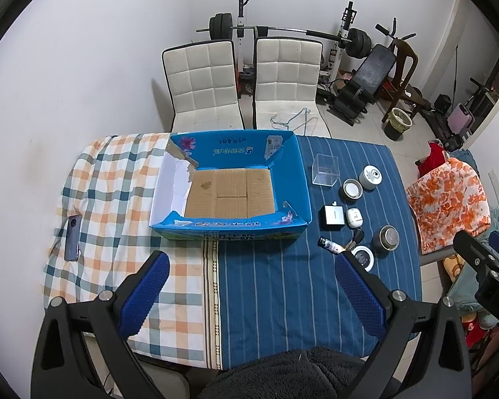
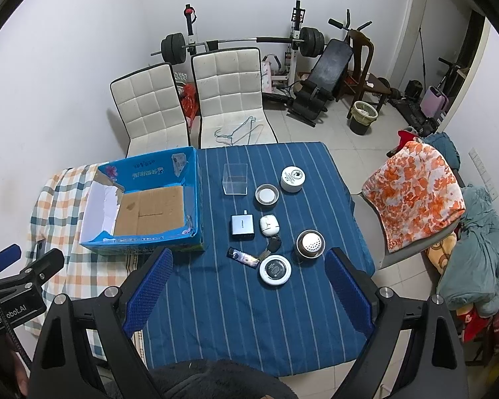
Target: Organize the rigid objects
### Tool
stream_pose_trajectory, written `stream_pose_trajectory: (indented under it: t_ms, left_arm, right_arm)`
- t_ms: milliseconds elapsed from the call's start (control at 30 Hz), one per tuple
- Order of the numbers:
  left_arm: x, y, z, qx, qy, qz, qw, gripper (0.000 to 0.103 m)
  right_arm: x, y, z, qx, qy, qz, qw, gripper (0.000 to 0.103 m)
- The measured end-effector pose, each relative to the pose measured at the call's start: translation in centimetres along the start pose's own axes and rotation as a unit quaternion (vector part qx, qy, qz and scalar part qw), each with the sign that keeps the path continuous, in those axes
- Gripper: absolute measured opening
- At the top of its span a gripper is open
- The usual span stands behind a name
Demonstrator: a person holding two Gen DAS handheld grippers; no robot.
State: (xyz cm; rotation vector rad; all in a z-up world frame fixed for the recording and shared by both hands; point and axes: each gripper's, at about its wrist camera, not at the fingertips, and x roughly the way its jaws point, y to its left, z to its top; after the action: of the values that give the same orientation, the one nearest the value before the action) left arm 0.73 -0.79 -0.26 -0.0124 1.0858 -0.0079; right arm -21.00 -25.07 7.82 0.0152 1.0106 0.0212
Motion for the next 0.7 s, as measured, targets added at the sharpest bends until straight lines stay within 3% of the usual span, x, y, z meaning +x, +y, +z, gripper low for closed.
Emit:
stream_pose_trajectory:
  t_ms: [700]
  left_arm:
    - [-0.6,0.4,1.3,0.005,-0.008,-0.005,0.9999,0.102]
  right_arm:
    - [-0.5,0.3,0.6,0.01,-0.014,0.0,1.0,0.095]
